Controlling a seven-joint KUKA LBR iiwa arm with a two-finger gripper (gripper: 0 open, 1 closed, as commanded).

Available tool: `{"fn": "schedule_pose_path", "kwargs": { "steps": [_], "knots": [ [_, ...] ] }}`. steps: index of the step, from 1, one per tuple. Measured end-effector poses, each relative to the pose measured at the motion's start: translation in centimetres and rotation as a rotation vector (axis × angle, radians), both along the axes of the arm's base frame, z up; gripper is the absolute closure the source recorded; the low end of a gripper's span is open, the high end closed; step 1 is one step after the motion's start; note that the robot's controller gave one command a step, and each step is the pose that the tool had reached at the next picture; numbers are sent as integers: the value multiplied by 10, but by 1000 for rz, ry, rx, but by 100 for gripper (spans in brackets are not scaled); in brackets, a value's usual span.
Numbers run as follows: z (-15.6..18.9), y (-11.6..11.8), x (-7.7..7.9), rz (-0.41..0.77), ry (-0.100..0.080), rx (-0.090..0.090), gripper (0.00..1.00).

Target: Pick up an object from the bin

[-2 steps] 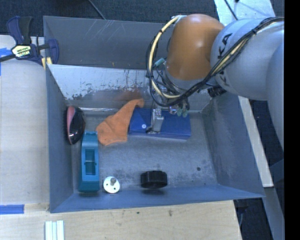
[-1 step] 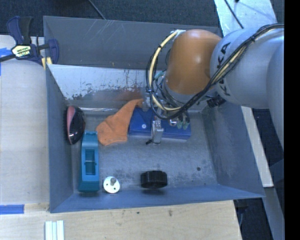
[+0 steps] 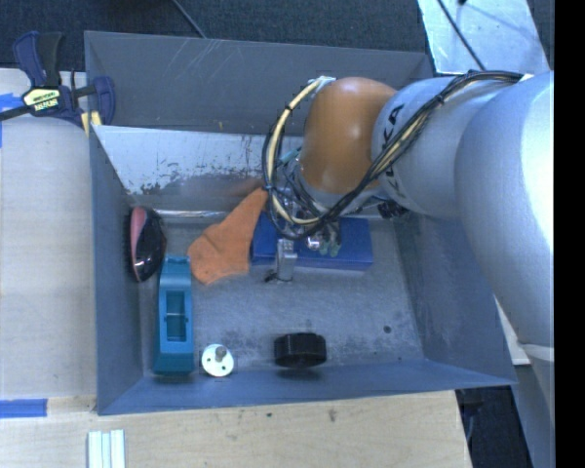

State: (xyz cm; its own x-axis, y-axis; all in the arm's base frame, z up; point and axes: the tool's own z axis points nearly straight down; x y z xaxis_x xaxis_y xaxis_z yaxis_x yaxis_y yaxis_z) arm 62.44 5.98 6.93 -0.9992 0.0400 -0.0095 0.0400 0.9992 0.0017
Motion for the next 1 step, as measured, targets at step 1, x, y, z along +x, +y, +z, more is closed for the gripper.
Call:
{"fn": "schedule_pose_path", "kwargs": {
  "steps": [1],
  "knots": [
    [9, -8, -1, 175, -13, 1, 100]
  ]
}}
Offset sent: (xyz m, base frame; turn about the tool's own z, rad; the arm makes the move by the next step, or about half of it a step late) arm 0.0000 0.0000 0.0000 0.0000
